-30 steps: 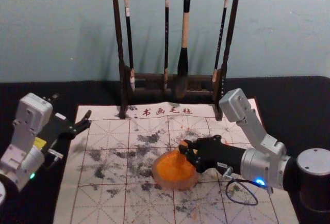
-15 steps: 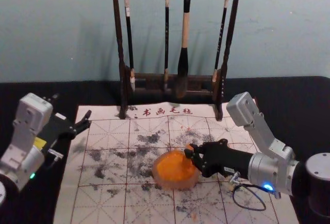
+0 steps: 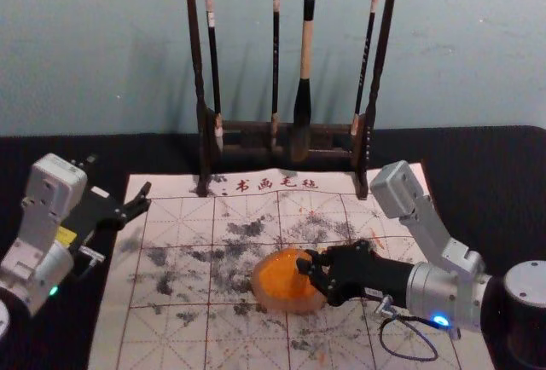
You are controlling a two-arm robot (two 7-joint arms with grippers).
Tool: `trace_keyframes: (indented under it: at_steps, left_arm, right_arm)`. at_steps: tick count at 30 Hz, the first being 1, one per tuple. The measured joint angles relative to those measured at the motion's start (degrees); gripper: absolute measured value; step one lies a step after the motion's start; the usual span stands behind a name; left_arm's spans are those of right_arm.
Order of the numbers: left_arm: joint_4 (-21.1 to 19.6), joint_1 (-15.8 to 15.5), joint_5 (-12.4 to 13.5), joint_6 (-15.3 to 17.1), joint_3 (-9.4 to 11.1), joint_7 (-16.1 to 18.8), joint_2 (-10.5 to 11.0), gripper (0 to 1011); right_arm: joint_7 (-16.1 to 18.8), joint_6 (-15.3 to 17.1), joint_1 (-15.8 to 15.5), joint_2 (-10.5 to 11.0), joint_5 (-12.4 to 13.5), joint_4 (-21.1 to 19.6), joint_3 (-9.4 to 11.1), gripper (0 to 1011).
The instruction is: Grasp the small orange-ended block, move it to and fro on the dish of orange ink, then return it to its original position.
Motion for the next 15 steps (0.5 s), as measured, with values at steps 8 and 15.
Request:
trace_keyframes:
  at_steps: [8, 15]
  left_arm:
    - [0.0, 0.0, 0.0, 0.0, 0.0, 0.0, 0.0, 1010]
    - [0.0, 0.0, 0.0, 0.0, 0.0, 0.0, 0.0, 1010]
  right_arm:
    - [0.62, 0.02, 1.02, -0.99, 0.12, 0.59, -1.62, 62]
    - [0.77, -0.13, 2.22, -2.01, 0.07, 1.93, -2.56, 62]
